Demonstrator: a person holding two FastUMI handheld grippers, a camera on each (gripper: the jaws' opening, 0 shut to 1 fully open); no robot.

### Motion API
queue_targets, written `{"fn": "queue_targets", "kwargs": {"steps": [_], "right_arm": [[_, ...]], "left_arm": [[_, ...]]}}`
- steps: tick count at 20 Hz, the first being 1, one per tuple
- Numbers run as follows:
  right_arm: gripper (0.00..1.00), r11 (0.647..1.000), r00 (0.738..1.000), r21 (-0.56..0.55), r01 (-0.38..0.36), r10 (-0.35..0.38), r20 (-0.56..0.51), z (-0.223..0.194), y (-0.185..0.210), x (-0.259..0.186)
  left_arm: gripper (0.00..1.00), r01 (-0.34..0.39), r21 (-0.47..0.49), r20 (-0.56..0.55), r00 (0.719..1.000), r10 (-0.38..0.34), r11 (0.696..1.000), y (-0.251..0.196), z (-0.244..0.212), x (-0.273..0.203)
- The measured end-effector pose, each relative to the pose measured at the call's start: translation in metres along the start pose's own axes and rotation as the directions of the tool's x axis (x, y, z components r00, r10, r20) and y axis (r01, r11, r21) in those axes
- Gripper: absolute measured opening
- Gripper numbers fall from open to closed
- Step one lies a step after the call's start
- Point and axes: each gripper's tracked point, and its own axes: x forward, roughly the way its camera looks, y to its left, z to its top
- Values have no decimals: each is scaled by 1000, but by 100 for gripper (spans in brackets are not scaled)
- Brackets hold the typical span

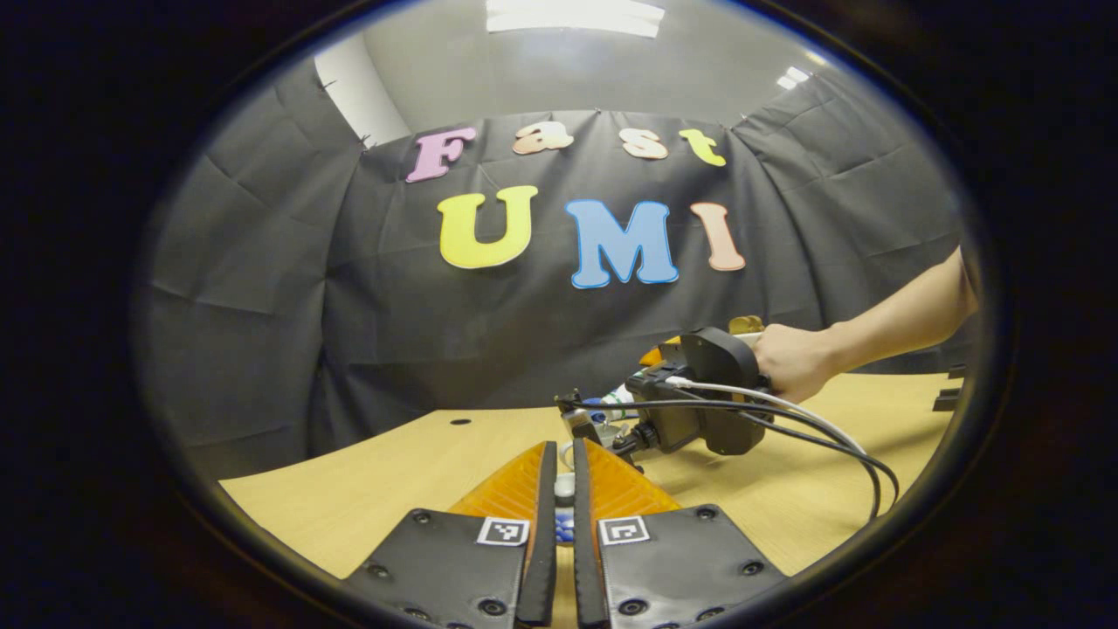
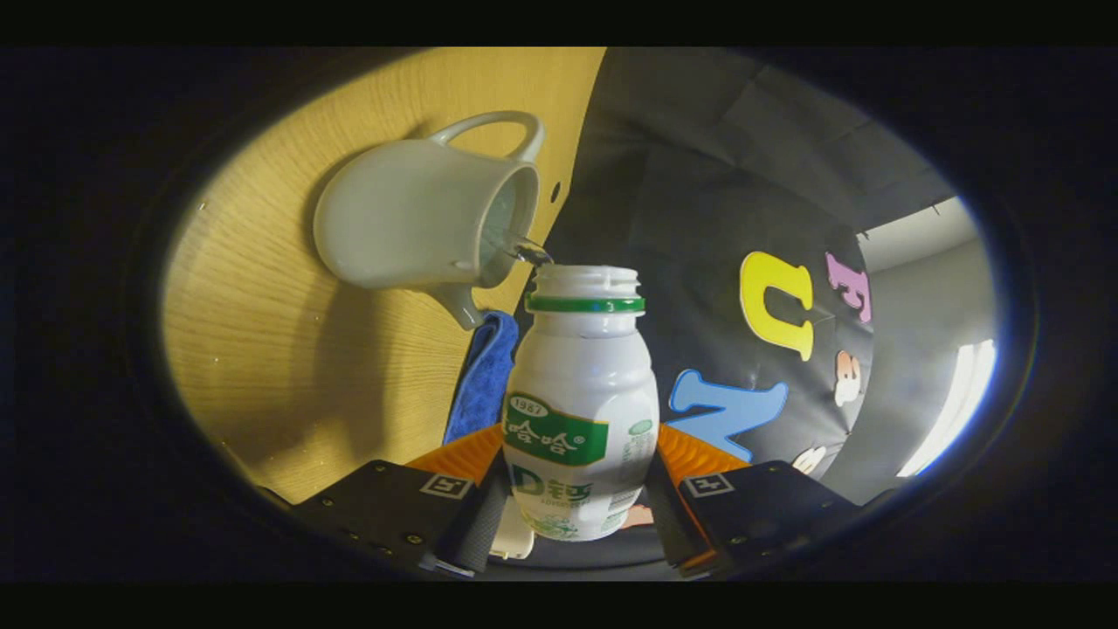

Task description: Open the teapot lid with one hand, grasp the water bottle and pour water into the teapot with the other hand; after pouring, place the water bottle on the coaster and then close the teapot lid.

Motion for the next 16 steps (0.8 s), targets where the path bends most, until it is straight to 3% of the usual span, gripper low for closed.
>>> {"fn": "queue_targets", "kwargs": {"steps": [3, 4, 16], "right_arm": [[72, 1000, 1000, -17, 9, -8, 6, -1, -3, 1], [72, 1000, 1000, -27, 14, -14, 7, 0, -5, 1], [72, 992, 998, -107, 63, -59, 33, 1, -22, 5]], "left_arm": [[19, 1, 4, -1, 1000, -1, 1000, 0, -1, 0], [15, 4, 3, -3, 1000, -4, 1000, -1, -1, 1], [15, 16, 13, -3, 1000, -16, 1000, -3, -2, 1]]}}
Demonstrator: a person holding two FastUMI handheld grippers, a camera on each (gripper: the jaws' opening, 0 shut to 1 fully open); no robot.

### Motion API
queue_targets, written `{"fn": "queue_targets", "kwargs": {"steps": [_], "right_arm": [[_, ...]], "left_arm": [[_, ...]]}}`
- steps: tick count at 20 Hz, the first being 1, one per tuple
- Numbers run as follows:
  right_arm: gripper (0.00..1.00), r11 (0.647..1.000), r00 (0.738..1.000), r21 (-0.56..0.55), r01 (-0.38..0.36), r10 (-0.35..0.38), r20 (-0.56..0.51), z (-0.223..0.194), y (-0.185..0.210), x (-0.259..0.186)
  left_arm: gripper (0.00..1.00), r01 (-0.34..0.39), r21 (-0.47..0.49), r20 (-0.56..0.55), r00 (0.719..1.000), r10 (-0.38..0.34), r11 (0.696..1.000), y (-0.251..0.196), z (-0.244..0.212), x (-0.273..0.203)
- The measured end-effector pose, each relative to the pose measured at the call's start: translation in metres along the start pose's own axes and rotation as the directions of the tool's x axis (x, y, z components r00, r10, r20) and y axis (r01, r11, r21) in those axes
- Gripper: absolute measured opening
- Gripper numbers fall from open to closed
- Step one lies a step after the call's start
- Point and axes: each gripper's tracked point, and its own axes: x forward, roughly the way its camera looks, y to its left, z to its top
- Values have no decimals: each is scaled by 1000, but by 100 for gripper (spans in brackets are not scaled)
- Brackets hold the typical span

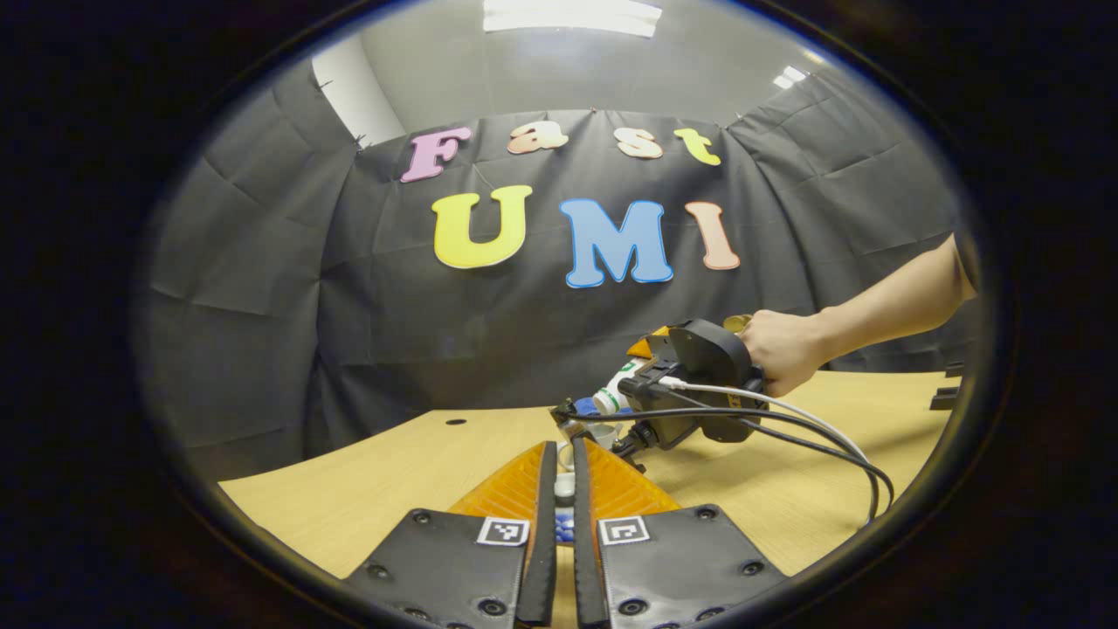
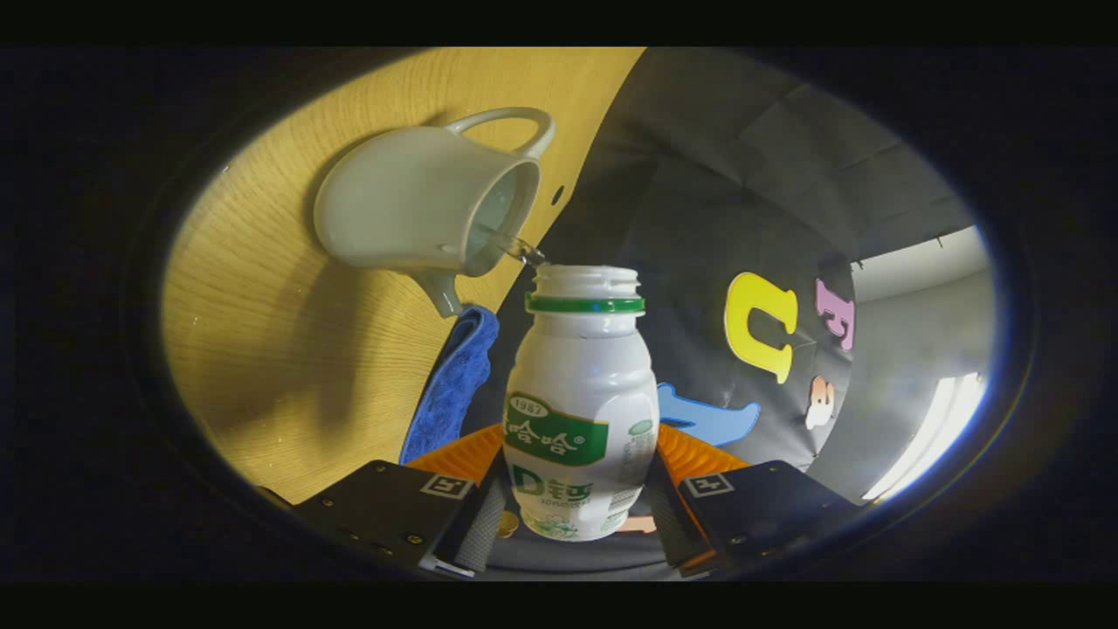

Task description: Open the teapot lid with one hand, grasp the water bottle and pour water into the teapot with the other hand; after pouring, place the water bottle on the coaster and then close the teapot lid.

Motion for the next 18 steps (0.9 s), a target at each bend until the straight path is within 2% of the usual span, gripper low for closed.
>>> {"fn": "queue_targets", "kwargs": {"steps": [3, 4, 7, 8, 9, 11, 14, 15, 16, 18], "right_arm": [[72, 999, 1000, -29, 13, -13, 5, 0, -7, 3], [72, 999, 1000, -36, 14, -14, 7, 0, -8, 3], [72, 998, 1000, -59, 23, -22, 17, 3, -10, 6], [72, 997, 999, -69, 26, -24, 21, 3, -12, 6], [72, 997, 999, -79, 28, -26, 23, 4, -13, 7], [72, 996, 999, -89, 22, -20, 27, 5, -13, 7], [72, 994, 999, -110, 25, -21, 38, 7, -16, 7], [72, 993, 999, -116, 24, -20, 41, 8, -16, 8], [72, 992, 999, -120, 25, -20, 43, 8, -17, 8], [72, 991, 999, -133, 33, -27, 47, 9, -18, 8]], "left_arm": [[15, 2, 0, -3, 1000, -2, 1000, -1, 0, 0], [19, 3, 1, -4, 1000, -3, 1000, -1, 0, 0], [19, 5, 1, -6, 1000, -5, 1000, -2, -1, 0], [15, 7, 3, -8, 1000, -7, 1000, -2, -1, 1], [19, 9, 5, -11, 1000, -9, 1000, -3, -1, 1], [15, 11, 4, -10, 1000, -11, 1000, -3, -2, 0], [15, 10, 5, -6, 1000, -10, 1000, -2, -1, 0], [19, 10, 5, -5, 1000, -10, 1000, -2, 1, 0], [15, 10, 5, -4, 1000, -10, 1000, -2, 0, 0], [19, 9, 8, -6, 1000, -9, 1000, -2, 0, 0]]}}
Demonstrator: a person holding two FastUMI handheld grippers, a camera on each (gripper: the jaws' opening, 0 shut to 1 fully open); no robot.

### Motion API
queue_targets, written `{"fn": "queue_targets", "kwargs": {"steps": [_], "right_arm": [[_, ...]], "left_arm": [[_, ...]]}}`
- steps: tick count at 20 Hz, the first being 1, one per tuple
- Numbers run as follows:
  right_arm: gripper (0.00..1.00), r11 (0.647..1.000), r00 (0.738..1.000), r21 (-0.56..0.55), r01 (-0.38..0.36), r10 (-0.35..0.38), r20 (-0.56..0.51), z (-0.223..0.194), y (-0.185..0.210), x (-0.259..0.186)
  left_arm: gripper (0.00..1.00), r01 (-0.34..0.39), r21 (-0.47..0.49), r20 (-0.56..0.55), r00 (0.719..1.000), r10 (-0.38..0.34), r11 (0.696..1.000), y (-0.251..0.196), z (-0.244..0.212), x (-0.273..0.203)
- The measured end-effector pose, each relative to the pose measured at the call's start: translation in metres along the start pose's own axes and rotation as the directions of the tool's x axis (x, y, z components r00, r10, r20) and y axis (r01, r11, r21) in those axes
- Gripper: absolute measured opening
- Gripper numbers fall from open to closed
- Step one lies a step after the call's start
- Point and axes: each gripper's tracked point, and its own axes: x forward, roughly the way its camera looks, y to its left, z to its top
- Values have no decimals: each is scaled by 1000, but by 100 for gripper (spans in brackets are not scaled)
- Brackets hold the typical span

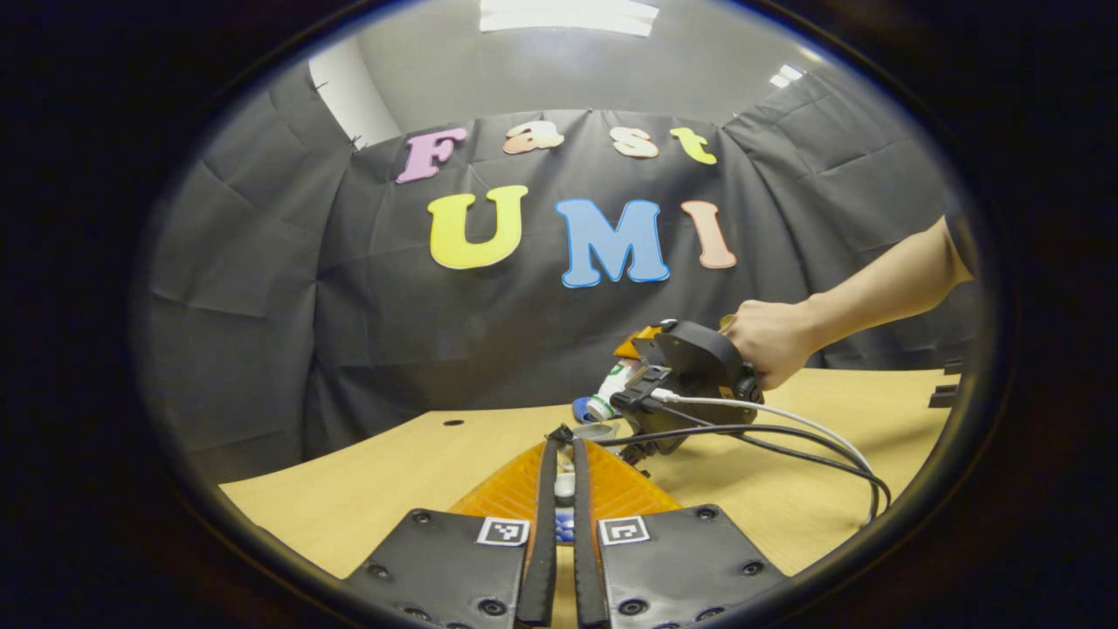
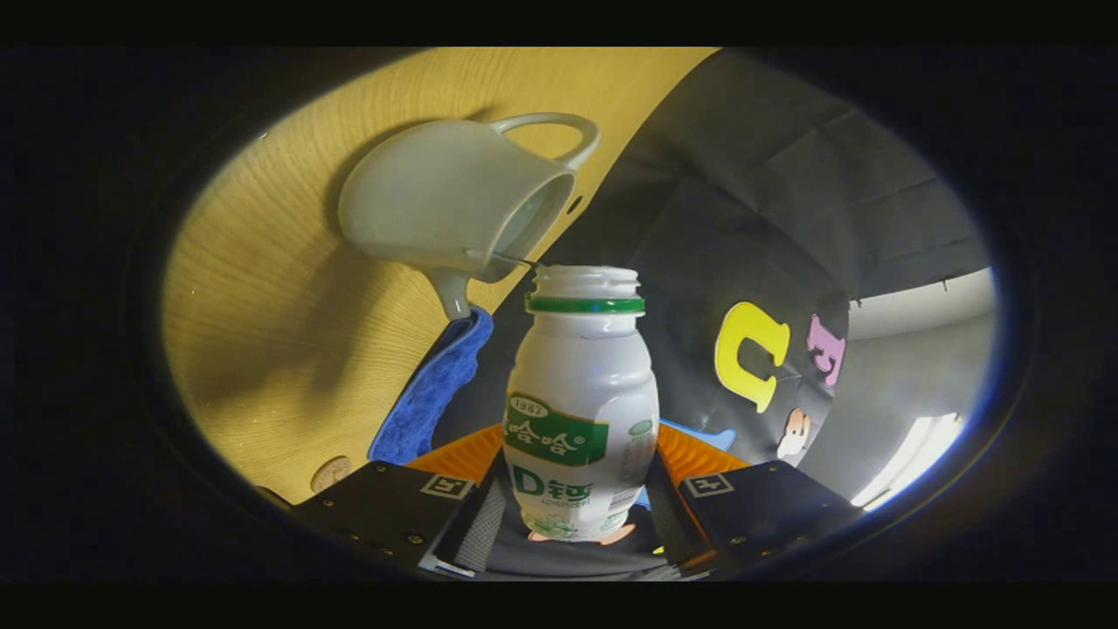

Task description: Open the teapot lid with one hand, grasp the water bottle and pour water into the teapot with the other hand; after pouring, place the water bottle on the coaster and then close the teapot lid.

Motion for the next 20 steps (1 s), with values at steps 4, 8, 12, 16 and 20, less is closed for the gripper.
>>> {"fn": "queue_targets", "kwargs": {"steps": [4, 8, 12, 16, 20], "right_arm": [[72, 999, 1000, -44, 22, -21, 14, 6, -6, -1], [72, 998, 999, -48, 29, -28, 17, 7, -7, -1], [72, 998, 999, -56, 32, -31, 16, 7, -8, -2], [72, 999, 1000, -45, 25, -24, 16, 7, -7, -2], [72, 1000, 1000, 7, 2, -2, 17, 9, 2, -2]], "left_arm": [[19, 0, 0, -2, 1000, 0, 1000, 1, 0, 0], [15, -2, 7, 4, 1000, 2, 1000, 1, 4, -1], [15, -4, 11, 6, 1000, 4, 1000, 1, 5, -2], [15, -11, 11, 7, 1000, 11, 1000, 4, 4, -2], [15, -18, 10, 4, 1000, 18, 1000, 5, 5, -3]]}}
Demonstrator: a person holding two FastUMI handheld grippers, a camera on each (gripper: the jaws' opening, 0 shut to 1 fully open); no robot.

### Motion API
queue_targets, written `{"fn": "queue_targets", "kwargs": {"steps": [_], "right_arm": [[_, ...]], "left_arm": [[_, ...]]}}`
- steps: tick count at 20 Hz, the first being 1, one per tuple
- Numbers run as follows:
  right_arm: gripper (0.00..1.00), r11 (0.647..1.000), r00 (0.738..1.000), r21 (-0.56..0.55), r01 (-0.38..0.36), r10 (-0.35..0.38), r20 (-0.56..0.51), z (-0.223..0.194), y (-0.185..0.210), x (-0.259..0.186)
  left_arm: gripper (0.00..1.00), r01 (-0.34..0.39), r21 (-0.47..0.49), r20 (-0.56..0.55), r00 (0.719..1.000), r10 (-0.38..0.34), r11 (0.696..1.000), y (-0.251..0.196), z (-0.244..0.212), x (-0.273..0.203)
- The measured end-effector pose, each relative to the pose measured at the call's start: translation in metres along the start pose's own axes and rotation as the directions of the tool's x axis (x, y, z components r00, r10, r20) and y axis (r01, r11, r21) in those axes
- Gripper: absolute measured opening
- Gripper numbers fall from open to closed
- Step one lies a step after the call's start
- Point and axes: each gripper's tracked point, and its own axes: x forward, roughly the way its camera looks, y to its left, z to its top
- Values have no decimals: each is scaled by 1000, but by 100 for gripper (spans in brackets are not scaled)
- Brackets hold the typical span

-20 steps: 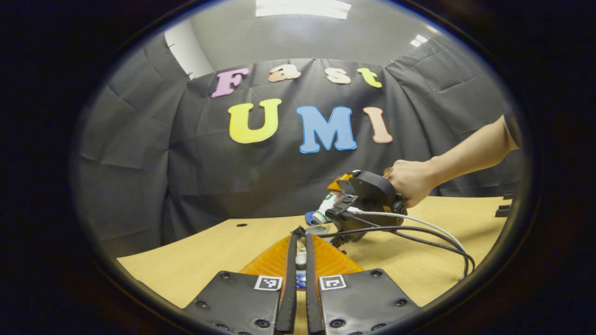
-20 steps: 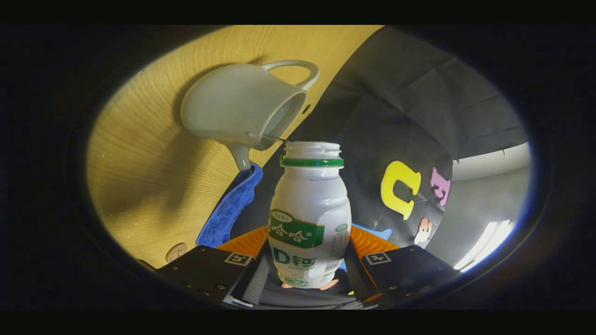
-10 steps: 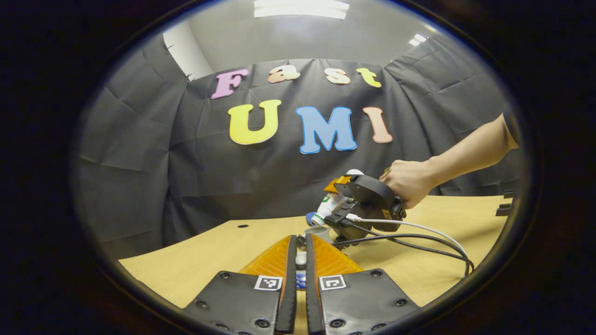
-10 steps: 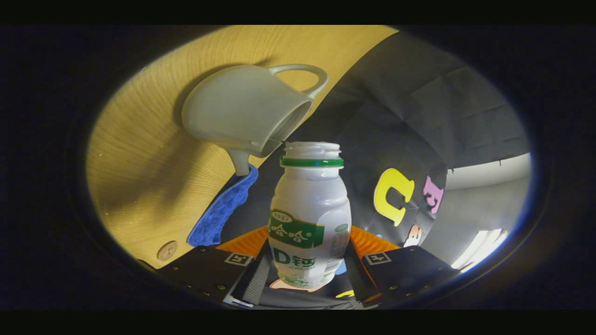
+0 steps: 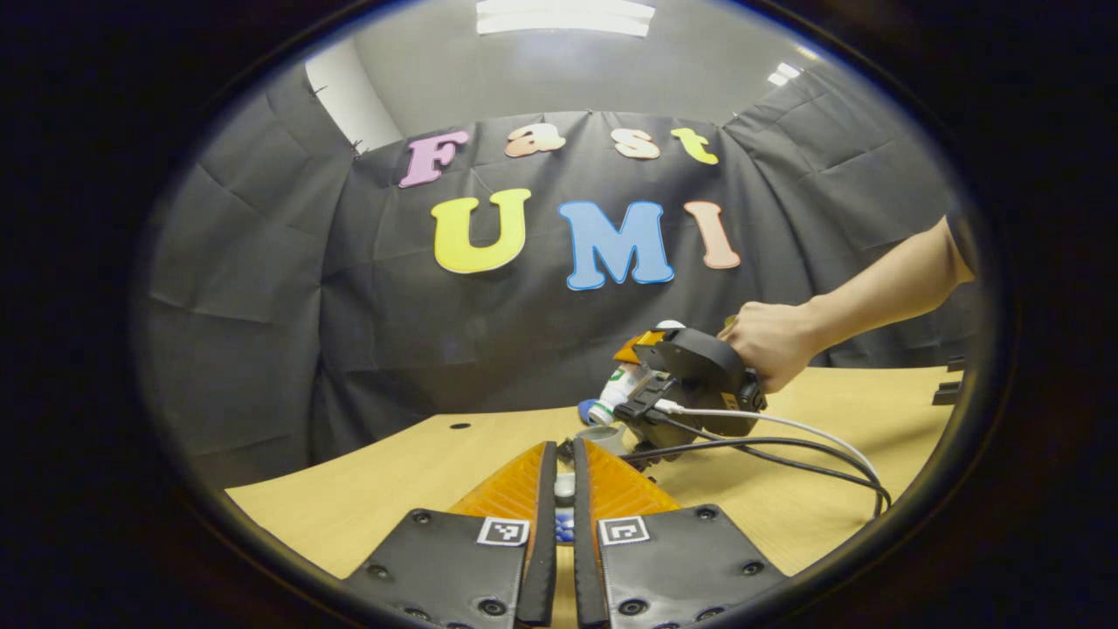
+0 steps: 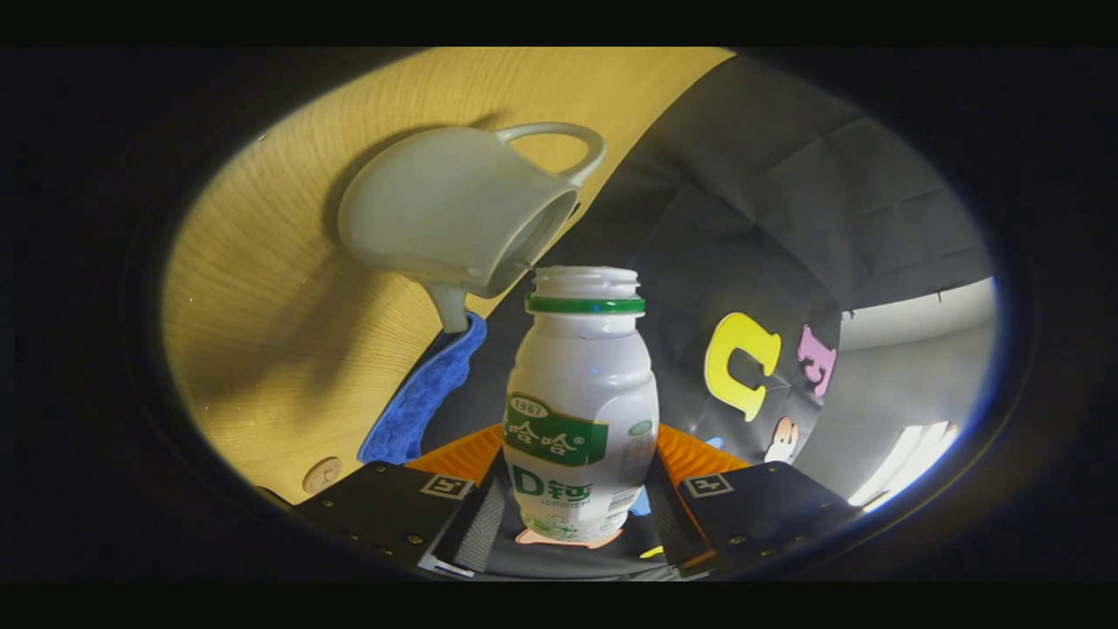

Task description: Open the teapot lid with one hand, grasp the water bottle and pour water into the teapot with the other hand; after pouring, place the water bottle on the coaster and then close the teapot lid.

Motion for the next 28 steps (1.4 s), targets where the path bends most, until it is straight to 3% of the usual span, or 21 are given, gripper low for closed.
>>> {"fn": "queue_targets", "kwargs": {"steps": [5, 6, 8, 9, 11, 12, 15, 17, 18, 20, 21, 22, 25, 26, 28], "right_arm": [[72, 983, 998, 171, -63, 66, -10, 0, 26, -4], [72, 969, 996, 230, -89, 93, -10, 1, 35, -5], [72, 919, 990, 375, -124, 139, -11, 5, 49, -11], [72, 873, 985, 464, -150, 173, -7, 8, 58, -16], [73, 740, 973, 647, -186, 230, 17, 11, 68, -24], [73, 653, 968, 733, -190, 247, 30, 7, 67, -25], [73, 337, 958, 925, -174, 277, 79, -4, 58, -29], [73, 134, 956, 979, -152, 271, 111, -15, 49, -37], [73, 43, 955, 989, -140, 269, 123, -19, 48, -40], [72, -120, 951, 985, -120, 270, 149, -23, 54, -53], [72, -185, 949, 977, -107, 273, 156, -28, 59, -57], [73, -241, 947, 966, -97, 275, 164, -33, 64, -64], [73, -379, 949, 923, -57, 267, 168, -50, 75, -77], [72, -410, 953, 911, -44, 257, 162, -55, 75, -81], [72, -427, 958, 904, -20, 251, 140, -67, 79, -83]], "left_arm": [[15, 1, -12, -9, 1000, -2, 1000, -1, -2, 0], [19, 0, -18, -14, 1000, 0, 1000, -1, -4, 2], [19, -2, -42, -23, 1000, 1, 999, -1, -6, 6], [19, 4, -52, -28, 1000, -6, 999, -4, -7, 9], [19, 12, -72, -31, 999, -14, 997, -5, -3, 17], [15, 22, -88, -32, 999, -25, 996, -7, -1, 23], [19, 54, -154, -32, 998, -60, 987, -7, 7, 50], [19, 64, -179, -22, 997, -69, 982, -6, 17, 74], [15, 76, -183, -17, 997, -80, 980, -8, 23, 87], [19, 93, -174, -15, 995, -97, 980, -14, 33, 113], [15, 102, -165, -15, 994, -106, 981, -16, 36, 125], [19, 110, -156, -18, 993, -115, 982, -20, 37, 136], [15, 130, -145, -29, 990, -136, 981, -29, 34, 172], [15, 130, -150, -41, 990, -137, 980, -31, 29, 184], [15, 125, -153, -80, 987, -139, 980, -34, 11, 208]]}}
